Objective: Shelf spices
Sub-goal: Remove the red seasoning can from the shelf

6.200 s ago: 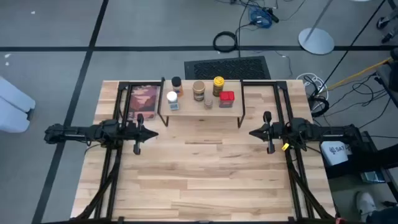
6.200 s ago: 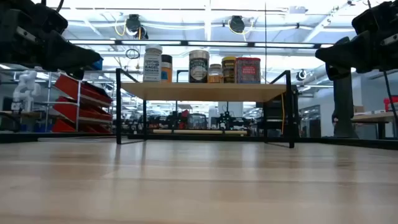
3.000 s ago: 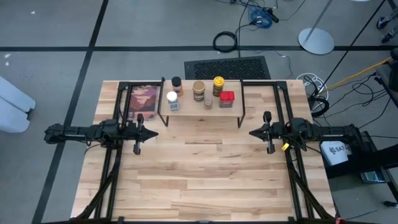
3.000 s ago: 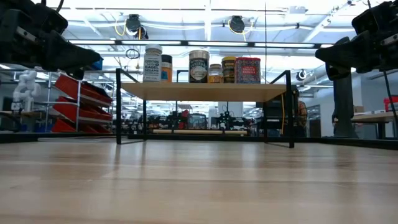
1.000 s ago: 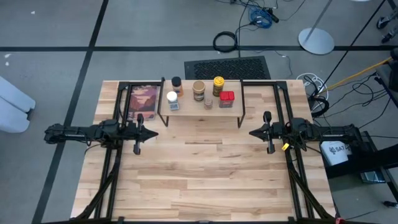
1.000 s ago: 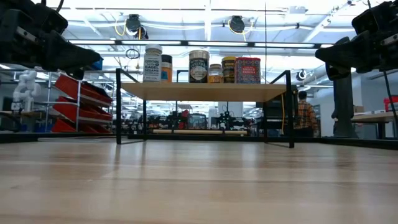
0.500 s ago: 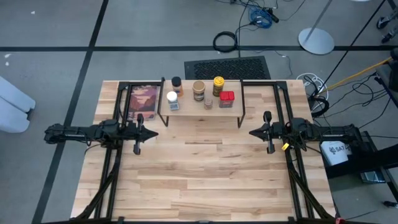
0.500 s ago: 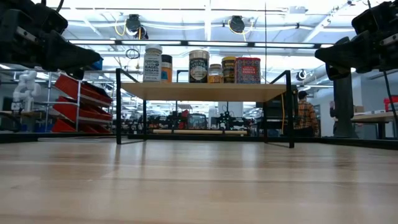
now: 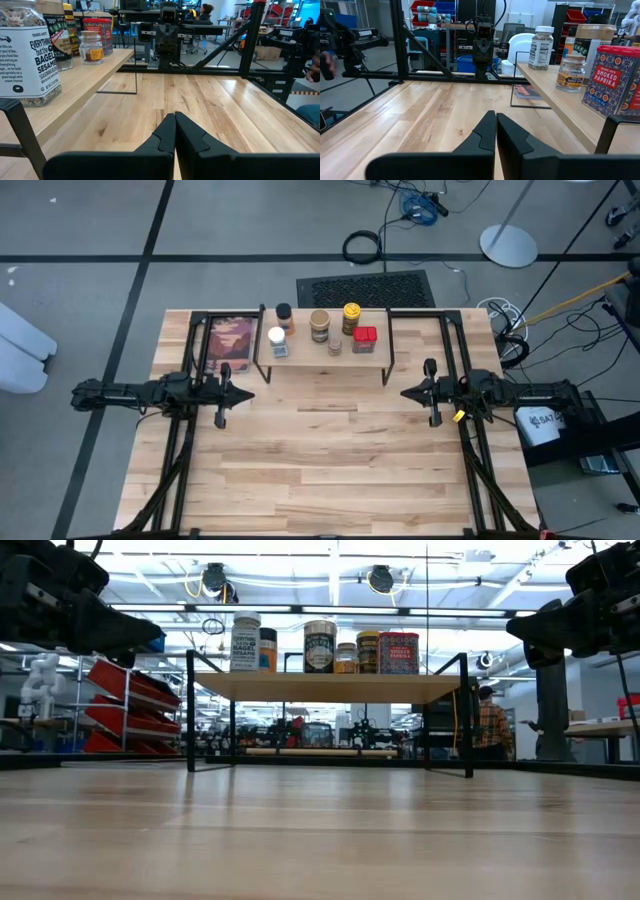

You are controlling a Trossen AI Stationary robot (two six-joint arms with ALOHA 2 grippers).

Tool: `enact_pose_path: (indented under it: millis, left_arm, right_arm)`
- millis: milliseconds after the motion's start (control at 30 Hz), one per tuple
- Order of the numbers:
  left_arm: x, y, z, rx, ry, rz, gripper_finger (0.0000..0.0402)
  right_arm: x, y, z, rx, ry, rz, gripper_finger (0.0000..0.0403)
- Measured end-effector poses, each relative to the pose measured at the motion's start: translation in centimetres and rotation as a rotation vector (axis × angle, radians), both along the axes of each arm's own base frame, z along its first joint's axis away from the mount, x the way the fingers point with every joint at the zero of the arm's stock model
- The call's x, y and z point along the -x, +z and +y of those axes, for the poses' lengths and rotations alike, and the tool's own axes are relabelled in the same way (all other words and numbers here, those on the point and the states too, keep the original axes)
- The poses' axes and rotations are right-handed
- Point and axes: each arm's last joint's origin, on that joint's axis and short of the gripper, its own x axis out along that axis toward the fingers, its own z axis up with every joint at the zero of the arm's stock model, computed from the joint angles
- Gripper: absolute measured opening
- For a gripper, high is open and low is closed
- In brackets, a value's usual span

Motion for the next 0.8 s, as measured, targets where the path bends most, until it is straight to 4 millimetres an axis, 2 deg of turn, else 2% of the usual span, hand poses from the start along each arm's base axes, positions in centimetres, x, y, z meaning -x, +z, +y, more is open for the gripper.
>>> enact_pose_path:
  millis: [567, 800]
  left_arm:
    - [0.0, 0.1, 0.0, 0.001, 0.0, -0.009, 0.0006]
    - [0.0, 0.1, 0.0, 0.003, 0.001, -0.008, 0.0006]
  right_arm:
    - [0.0, 0.1, 0.0, 0.0, 0.0, -0.005, 0.0]
    - [0.3, 1.6, 0.0, 0.015, 0.0, -0.058, 0.0]
